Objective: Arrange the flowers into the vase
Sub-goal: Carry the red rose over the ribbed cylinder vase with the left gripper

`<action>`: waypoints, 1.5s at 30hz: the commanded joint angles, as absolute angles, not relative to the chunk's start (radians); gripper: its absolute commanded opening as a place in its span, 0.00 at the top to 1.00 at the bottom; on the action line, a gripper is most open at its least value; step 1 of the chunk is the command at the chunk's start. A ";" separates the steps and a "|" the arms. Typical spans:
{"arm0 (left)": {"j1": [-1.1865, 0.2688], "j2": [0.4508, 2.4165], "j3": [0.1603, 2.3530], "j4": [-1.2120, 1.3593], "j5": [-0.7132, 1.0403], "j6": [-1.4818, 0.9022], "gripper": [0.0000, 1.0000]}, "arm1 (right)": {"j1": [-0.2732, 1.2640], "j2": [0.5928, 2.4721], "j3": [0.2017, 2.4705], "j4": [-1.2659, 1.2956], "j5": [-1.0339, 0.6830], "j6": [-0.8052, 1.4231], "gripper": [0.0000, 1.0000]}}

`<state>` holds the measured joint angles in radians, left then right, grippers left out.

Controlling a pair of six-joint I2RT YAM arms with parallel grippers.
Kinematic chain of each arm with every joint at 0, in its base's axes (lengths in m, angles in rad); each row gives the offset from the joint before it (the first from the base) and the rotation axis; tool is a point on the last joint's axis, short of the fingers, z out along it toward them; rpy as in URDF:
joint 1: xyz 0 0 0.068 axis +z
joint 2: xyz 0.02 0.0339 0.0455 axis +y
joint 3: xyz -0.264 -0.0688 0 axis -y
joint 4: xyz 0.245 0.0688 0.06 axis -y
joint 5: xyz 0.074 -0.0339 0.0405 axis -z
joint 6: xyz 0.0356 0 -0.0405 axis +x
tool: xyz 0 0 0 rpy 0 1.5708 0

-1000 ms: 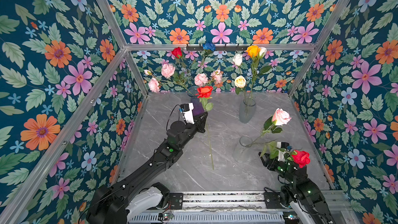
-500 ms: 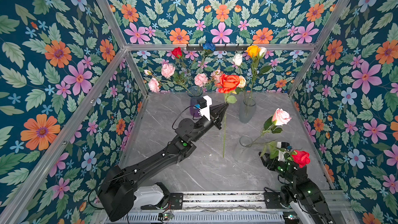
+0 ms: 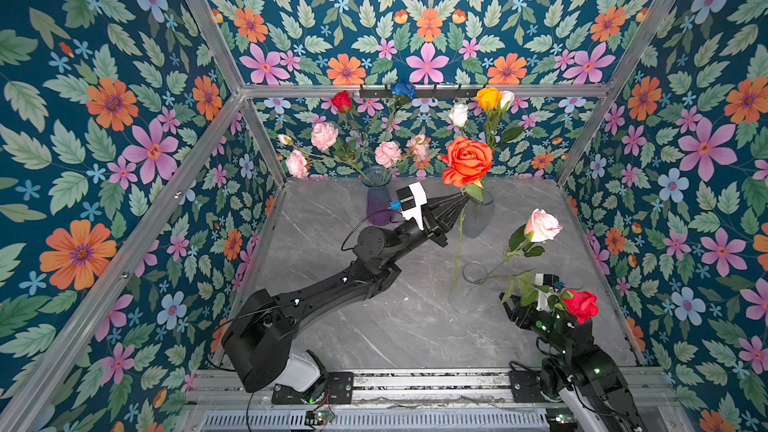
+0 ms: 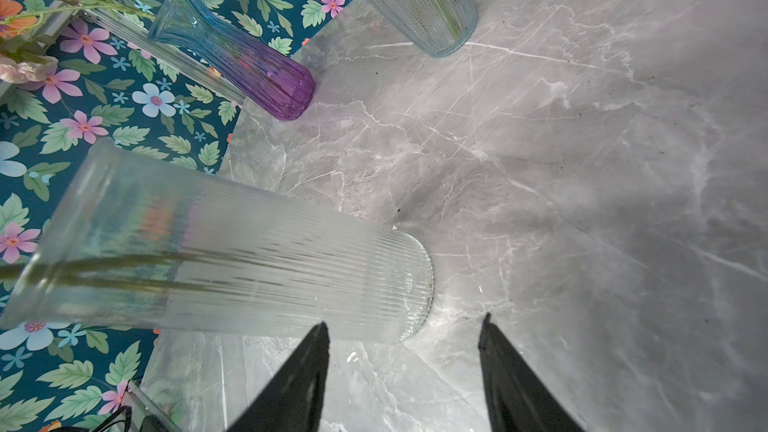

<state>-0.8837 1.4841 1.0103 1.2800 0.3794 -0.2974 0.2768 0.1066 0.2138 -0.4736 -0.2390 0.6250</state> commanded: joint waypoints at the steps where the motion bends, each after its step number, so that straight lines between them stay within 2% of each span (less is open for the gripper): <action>1: -0.884 1.522 1.012 1.499 0.437 -0.302 0.90 | 0.278 0.104 0.215 -0.471 -0.232 0.622 0.41; 12: -0.890 1.622 1.069 1.641 0.473 -0.326 0.90 | 0.277 0.097 0.215 -0.476 -0.230 0.624 0.41; 34: -0.913 1.729 1.001 1.661 0.461 -0.364 0.92 | 0.277 0.097 0.215 -0.475 -0.232 0.624 0.41; 40: -0.942 1.771 0.935 1.622 0.412 -0.283 0.94 | 0.278 0.095 0.213 -0.476 -0.232 0.624 0.41; 45: -0.970 1.757 0.898 1.459 0.266 -0.167 0.92 | 0.278 0.095 0.214 -0.477 -0.233 0.624 0.41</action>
